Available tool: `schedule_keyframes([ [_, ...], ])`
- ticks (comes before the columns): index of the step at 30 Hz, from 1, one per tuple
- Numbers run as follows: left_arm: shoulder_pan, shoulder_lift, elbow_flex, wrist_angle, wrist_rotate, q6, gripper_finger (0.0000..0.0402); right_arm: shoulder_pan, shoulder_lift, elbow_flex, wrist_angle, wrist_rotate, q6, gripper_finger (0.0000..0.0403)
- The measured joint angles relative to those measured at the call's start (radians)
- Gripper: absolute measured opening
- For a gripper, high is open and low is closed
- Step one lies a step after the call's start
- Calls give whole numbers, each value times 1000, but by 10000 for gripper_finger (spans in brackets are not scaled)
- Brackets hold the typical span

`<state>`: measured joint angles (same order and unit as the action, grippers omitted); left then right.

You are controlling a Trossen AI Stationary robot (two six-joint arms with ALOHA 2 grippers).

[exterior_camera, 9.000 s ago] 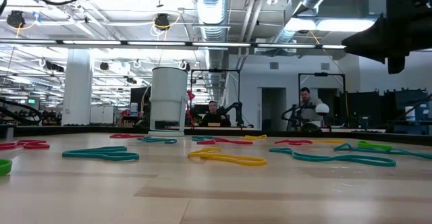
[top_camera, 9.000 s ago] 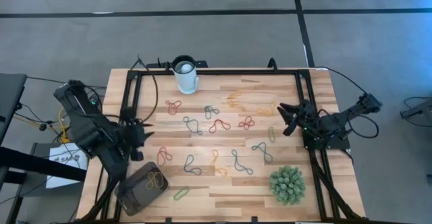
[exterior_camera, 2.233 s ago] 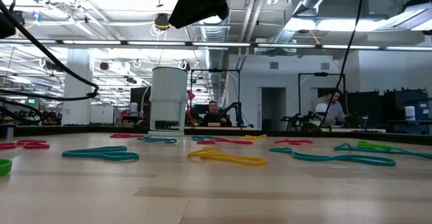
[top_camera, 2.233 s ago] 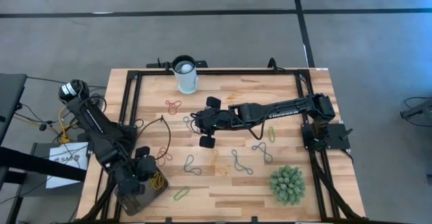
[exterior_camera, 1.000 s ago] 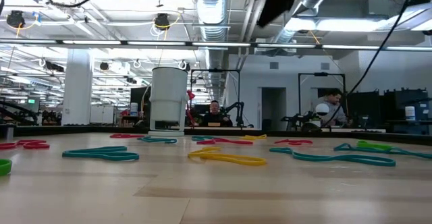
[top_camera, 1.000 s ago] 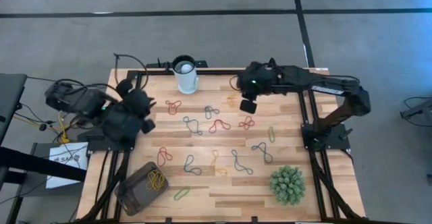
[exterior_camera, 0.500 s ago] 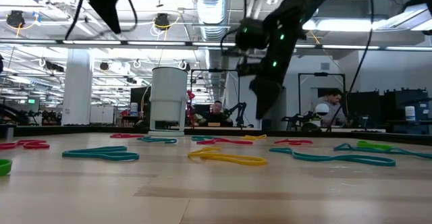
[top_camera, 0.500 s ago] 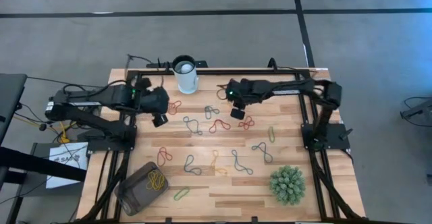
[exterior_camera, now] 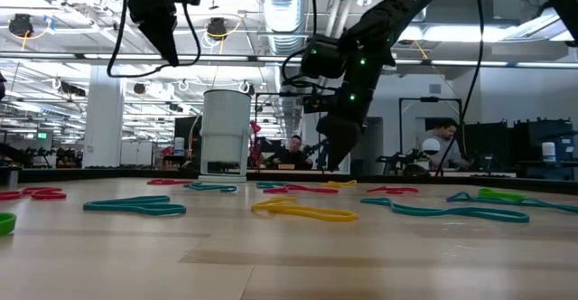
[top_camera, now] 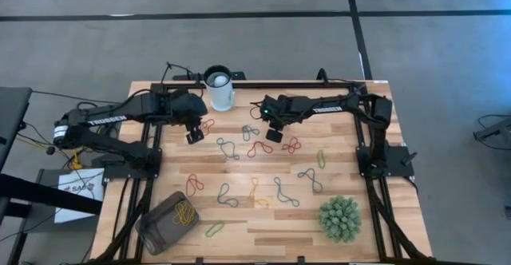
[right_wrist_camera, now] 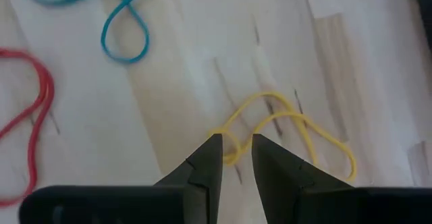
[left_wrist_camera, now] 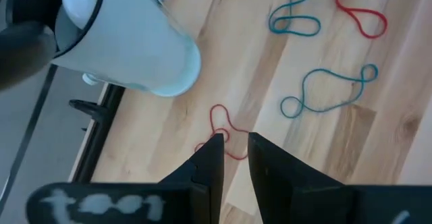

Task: Pick and place items into bin
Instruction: Put the yellow rubber band into the black bin

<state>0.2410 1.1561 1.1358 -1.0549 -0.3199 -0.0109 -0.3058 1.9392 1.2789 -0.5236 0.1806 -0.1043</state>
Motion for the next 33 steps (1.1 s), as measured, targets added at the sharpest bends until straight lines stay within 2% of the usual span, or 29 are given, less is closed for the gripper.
schedule_keyframes([
  [7,9,0,0,15,1,0,58,5,64,1,13,30,62,74],
  [17,9,0,0,17,10,0,58,-32,75,1,31,18,79,72],
  [20,9,0,0,17,10,0,58,-35,76,1,28,-7,80,56],
  [24,9,0,-1,17,10,0,58,-35,76,1,32,-46,70,9],
  [30,8,0,-1,31,11,-35,58,3,64,-1,28,-46,73,3],
  [33,8,0,-1,32,46,-44,58,36,27,-3,25,-63,79,3],
])
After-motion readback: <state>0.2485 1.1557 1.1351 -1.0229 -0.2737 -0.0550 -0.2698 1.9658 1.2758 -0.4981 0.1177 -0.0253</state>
